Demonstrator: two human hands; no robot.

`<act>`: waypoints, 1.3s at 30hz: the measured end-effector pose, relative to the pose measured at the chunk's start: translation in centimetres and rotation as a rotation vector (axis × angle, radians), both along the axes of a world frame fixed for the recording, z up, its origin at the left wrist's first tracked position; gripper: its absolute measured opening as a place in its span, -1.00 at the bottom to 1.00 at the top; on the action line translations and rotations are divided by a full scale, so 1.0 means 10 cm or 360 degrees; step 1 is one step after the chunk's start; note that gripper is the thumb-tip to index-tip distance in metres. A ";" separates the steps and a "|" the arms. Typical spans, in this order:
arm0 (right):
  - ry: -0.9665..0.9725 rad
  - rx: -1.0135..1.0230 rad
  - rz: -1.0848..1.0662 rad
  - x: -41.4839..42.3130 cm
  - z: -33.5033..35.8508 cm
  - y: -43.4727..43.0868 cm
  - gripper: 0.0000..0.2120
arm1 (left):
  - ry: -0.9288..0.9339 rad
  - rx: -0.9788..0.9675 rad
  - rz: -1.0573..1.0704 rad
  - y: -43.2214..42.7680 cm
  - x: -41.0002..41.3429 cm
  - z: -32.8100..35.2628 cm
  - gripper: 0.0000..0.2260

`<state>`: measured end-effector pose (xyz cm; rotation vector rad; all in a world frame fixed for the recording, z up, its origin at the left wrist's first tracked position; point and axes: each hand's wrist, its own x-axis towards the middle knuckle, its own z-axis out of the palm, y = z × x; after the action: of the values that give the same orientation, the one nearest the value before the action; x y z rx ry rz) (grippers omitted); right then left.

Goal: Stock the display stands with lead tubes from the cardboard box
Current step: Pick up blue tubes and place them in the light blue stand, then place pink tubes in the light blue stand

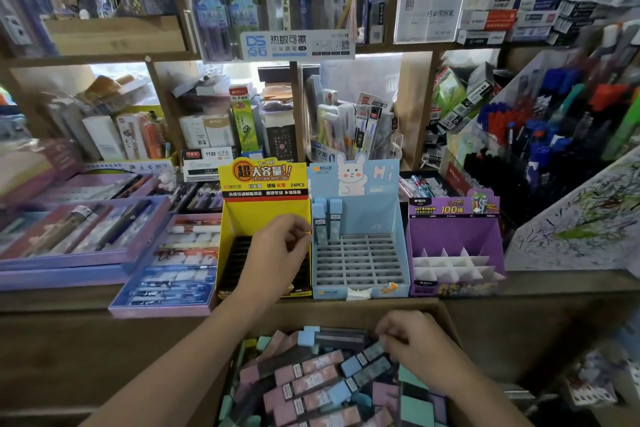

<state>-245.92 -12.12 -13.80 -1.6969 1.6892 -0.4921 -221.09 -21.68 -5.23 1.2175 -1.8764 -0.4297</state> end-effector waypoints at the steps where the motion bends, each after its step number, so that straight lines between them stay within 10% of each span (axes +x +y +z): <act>1: -0.0021 -0.0012 0.0009 0.02 0.01 0.00 -0.91 | 0.0011 0.0040 -0.0012 0.10 0.03 -0.03 -0.90; 11: -0.0032 0.0023 0.0296 0.39 0.13 0.02 -0.85 | -0.0382 0.0814 -0.0137 0.77 0.39 -0.55 -0.82; 20: 0.0289 0.0007 0.0733 0.76 -0.16 -0.05 -0.26 | -0.0632 0.1178 -0.0106 1.03 0.61 -0.93 -0.14; 39: 0.0372 -0.0033 0.0723 0.75 -0.37 -0.04 -0.35 | -0.0724 0.1110 -0.0125 1.07 0.51 -0.90 -0.42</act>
<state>-238.47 -12.56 -17.52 -2.1399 1.3850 -0.1001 -215.94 -10.98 -14.22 1.8149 -2.2484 -0.9728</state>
